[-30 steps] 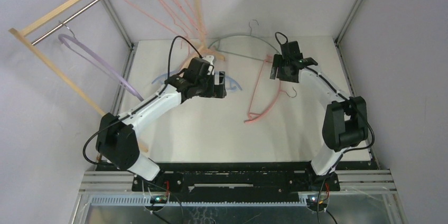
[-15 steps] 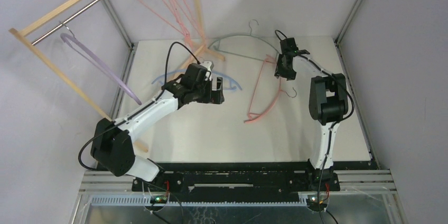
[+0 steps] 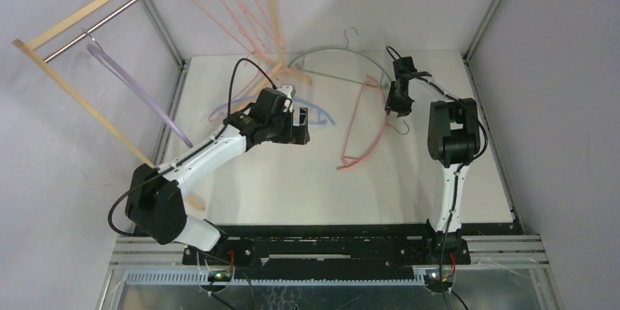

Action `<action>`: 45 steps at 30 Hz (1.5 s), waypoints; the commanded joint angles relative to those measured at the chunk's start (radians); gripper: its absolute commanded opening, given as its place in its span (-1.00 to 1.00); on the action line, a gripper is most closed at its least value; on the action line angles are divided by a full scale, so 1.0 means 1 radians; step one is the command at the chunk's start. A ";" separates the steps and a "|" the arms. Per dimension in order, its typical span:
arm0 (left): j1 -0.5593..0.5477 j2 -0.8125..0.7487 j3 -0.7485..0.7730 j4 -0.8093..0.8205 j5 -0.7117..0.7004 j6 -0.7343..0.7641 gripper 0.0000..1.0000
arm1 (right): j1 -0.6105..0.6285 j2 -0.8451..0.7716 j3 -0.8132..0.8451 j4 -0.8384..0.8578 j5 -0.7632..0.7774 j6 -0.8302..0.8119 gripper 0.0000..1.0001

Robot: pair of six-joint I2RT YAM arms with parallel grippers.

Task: Organize the hangers
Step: Pick up the hanger at the center of the board.

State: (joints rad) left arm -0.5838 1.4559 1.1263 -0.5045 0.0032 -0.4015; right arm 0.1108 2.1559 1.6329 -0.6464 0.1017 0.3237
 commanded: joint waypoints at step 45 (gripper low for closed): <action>-0.130 -0.044 0.058 0.031 0.008 0.139 0.99 | 0.037 -0.092 -0.097 0.082 -0.175 0.025 -0.99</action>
State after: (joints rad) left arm -0.6807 1.4414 1.1168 -0.4885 0.0219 -0.3290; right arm 0.1390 2.1540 1.6123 -0.5716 -0.0147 0.3393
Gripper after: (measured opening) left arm 0.996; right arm 0.033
